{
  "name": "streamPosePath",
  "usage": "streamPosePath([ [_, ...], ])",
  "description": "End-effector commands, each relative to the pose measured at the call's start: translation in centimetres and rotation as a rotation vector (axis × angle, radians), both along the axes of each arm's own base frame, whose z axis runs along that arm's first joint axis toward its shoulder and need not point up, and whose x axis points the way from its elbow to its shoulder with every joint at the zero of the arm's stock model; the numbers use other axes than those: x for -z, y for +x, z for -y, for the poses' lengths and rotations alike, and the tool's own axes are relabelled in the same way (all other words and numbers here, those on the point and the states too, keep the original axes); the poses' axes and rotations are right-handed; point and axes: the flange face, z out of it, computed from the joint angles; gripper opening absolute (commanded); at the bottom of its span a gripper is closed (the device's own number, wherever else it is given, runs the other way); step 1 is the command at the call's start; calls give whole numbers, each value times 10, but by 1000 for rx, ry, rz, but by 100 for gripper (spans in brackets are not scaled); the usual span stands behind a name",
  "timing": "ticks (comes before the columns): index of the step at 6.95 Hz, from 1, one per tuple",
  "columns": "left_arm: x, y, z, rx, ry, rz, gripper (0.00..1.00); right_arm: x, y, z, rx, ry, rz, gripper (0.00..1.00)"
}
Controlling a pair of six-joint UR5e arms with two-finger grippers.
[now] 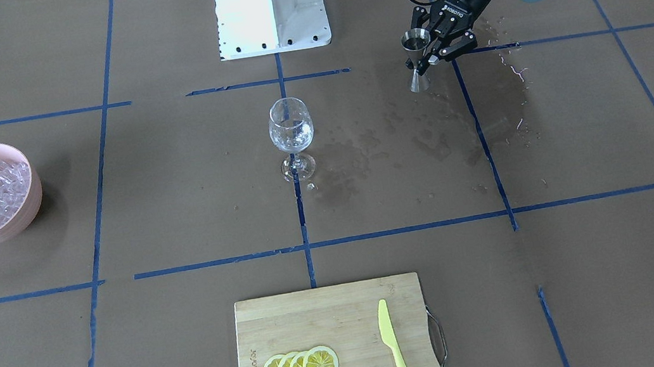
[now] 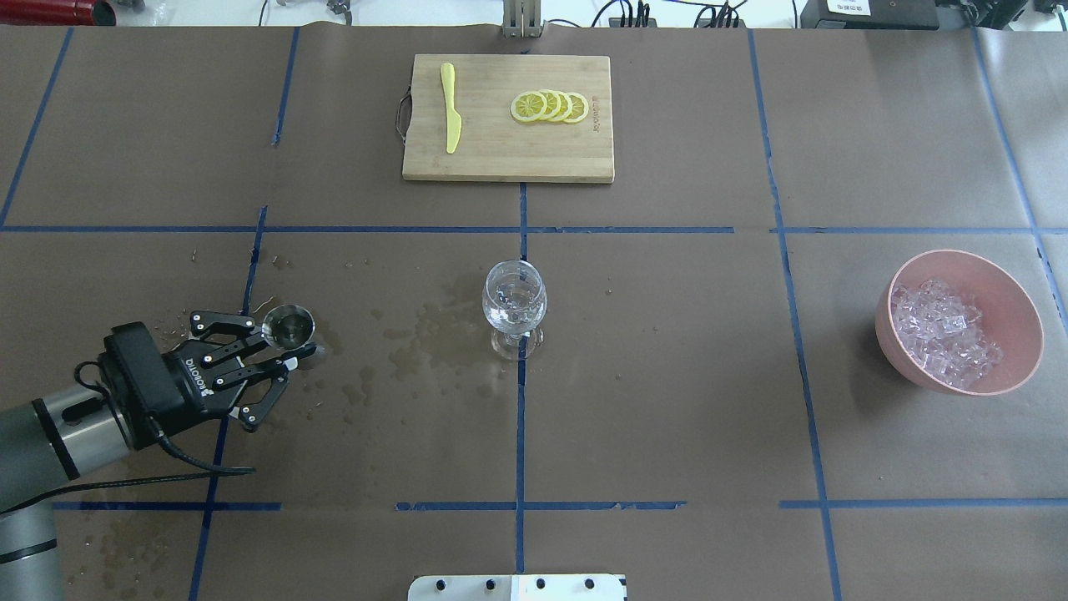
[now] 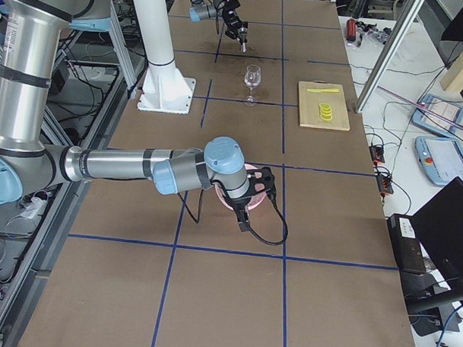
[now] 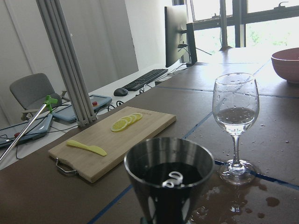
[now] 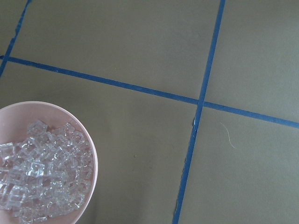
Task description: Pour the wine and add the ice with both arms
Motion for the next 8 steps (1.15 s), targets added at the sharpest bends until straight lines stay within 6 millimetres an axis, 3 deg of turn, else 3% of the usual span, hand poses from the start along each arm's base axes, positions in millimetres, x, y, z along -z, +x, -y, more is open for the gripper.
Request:
streamPosePath([
  [1, 42, 37, 12, -76, -55, 8, 0, -8, 0, -6, -1, -18, -1, 100],
  [3, 86, 64, 20, -82, -80, 50, 0, -10, 2, -9, -5, -26, -3, 100],
  [5, 150, 83, 24, -148, -110, 141, 0, -15, 2, -12, -5, -36, -2, 100],
  [7, 175, 91, 27, -164, -135, 199, 0, -18, 3, -14, -10, -43, -4, 100],
  [8, 178, 81, 35, -195, -154, 233, 0, -19, 3, -14, -10, -46, -2, 100],
])
